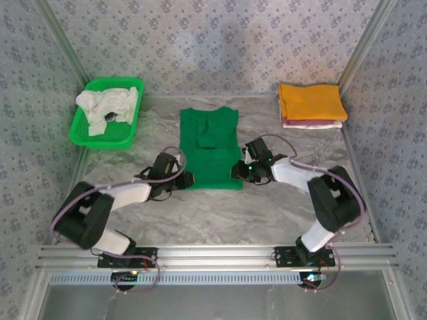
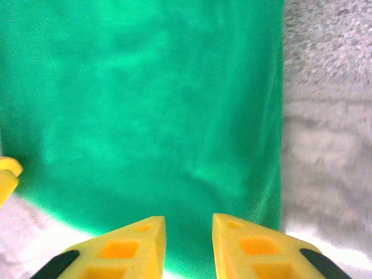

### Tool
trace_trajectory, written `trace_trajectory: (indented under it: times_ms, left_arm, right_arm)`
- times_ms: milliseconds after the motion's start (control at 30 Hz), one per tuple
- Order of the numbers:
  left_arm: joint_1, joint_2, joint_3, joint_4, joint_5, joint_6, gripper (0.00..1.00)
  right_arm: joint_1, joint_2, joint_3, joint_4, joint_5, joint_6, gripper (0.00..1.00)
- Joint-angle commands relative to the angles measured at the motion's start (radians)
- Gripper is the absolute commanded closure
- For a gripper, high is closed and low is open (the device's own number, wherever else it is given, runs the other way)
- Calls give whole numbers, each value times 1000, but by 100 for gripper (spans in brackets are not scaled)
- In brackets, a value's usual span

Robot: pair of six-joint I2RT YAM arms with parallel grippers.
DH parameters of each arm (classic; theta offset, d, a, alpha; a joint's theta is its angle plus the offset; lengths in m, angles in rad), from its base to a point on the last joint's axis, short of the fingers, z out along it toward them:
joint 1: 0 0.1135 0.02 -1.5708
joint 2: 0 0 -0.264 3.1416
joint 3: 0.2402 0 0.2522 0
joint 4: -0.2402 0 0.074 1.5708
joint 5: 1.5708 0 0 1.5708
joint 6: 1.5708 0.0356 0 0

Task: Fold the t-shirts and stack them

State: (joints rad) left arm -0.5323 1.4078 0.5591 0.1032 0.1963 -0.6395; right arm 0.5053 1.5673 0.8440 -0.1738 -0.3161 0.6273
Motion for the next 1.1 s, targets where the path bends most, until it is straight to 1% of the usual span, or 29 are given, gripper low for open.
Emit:
trace_trajectory:
  times_ms: [0, 67, 133, 233, 267, 333, 433, 567, 600, 733, 800, 900, 933, 1000, 1067]
  left_arm:
    - [10, -118, -14, -107, -42, -43, 62]
    - [34, -113, -8, -135, -1, -36, 62]
    - [56, -82, 9, -174, 29, -36, 60]
    - [68, -66, 13, -218, 0, -44, 60]
    - [76, -64, 9, -228, -8, -47, 59]
    - [88, -53, 9, -239, -9, -39, 59]
    - [104, -31, 13, -237, 10, -29, 59]
    - [101, -9, 6, -208, 31, -33, 60]
    - [96, -4, 5, -206, 32, -36, 61]
    - [80, 18, -12, -164, 40, -40, 63]
    - [73, 28, -13, -137, 49, -40, 67]
    - [57, 49, -1, -117, 50, -34, 74]
    - [54, 56, -1, -108, 50, -35, 80]
    - [54, 58, -7, -86, 52, -38, 88]
    - [56, 46, -14, -68, 49, -41, 92]
  right_arm:
    - [-2, -125, -47, -55, 48, 41, 64]
    - [-9, -150, -67, -92, 75, 46, 60]
    - [-18, -140, -74, -99, 68, 44, 59]
    - [-17, -100, -65, -108, 63, 45, 57]
    - [-16, -89, -61, -106, 64, 45, 55]
    - [-12, -60, -56, -95, 61, 47, 54]
    - [-8, -18, -49, -73, 47, 47, 54]
    - [5, 19, -45, -49, 37, 52, 54]
    - [8, 24, -46, -43, 35, 55, 53]
    - [22, 48, -45, -17, 28, 63, 53]
    - [27, 64, -41, -6, 24, 68, 54]
    - [39, 76, -41, 23, 23, 83, 61]
    - [42, 78, -39, 27, 25, 88, 66]
    - [46, 76, -38, 35, 30, 94, 79]
    - [48, 63, -41, 34, 43, 95, 85]
